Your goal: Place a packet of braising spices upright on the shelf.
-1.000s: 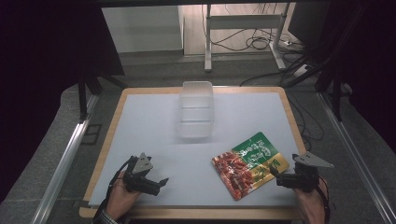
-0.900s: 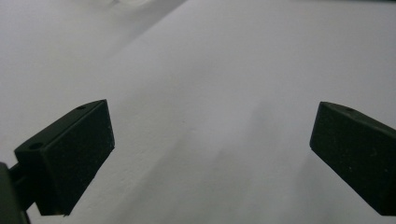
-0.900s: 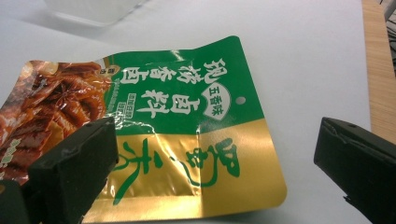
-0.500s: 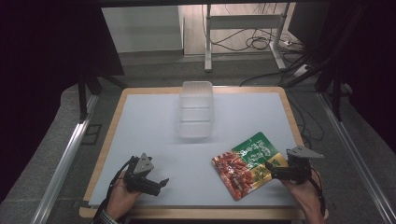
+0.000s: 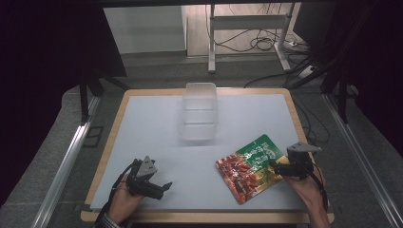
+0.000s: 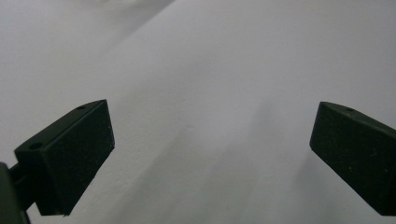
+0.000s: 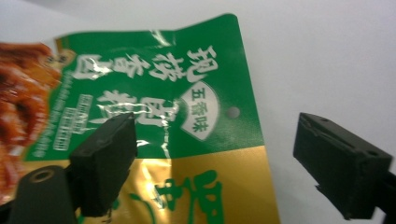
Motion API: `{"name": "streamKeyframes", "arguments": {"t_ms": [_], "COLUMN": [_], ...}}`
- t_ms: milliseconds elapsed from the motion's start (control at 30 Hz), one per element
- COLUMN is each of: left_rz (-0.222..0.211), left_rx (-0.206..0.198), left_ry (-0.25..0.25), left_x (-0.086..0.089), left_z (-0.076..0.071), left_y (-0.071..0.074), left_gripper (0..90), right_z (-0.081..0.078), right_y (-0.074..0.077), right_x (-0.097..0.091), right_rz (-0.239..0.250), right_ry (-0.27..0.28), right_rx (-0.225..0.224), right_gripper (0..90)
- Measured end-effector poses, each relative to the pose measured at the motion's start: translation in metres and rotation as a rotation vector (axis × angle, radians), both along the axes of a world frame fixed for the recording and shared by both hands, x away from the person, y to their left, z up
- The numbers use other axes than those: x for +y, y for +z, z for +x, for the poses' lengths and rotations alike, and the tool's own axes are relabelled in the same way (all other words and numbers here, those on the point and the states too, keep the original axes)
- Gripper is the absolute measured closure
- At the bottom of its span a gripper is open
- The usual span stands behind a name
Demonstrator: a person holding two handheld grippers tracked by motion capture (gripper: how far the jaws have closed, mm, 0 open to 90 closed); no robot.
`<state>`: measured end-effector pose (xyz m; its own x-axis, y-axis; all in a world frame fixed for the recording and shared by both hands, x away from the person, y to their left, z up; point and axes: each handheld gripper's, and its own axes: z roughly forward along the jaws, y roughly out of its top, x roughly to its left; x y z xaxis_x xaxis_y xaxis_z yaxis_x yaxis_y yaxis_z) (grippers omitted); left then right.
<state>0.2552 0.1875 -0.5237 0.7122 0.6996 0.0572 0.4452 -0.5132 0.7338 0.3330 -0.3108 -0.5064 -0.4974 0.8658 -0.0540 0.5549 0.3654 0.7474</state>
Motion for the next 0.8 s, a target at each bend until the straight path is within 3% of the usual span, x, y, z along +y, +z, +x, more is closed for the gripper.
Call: {"name": "streamKeyframes", "arguments": {"t_ms": [67, 333, 500, 633, 800], "left_rz": [0.000, 0.004, 0.009, 0.016, 0.016], "left_rx": [-0.001, 0.000, 0.001, 0.004, 0.005], "left_ry": [-0.001, -0.006, -0.008, -0.013, -0.012], "left_x": [0.000, -0.001, -0.002, -0.003, -0.003], "left_z": [0.000, 0.000, 0.000, 0.000, 0.000], "left_y": [0.000, 0.000, -0.001, -0.001, -0.001], "left_gripper": [0.0, 0.0, 0.0, 0.0, 0.0], "right_z": [0.005, 0.018, 0.025, 0.029, 0.026], "right_y": [-0.001, -0.003, -0.005, -0.008, -0.004], "right_x": [0.000, 0.000, 0.001, 0.000, 0.004], "right_rz": [-0.016, -0.015, 0.004, 0.046, 0.046], "right_ry": [0.015, 0.032, 0.043, 0.064, 0.079], "right_rx": [0.007, 0.029, 0.058, 0.115, 0.107], "right_gripper": [21.6, 26.0, 30.3, 34.3, 38.3]}}
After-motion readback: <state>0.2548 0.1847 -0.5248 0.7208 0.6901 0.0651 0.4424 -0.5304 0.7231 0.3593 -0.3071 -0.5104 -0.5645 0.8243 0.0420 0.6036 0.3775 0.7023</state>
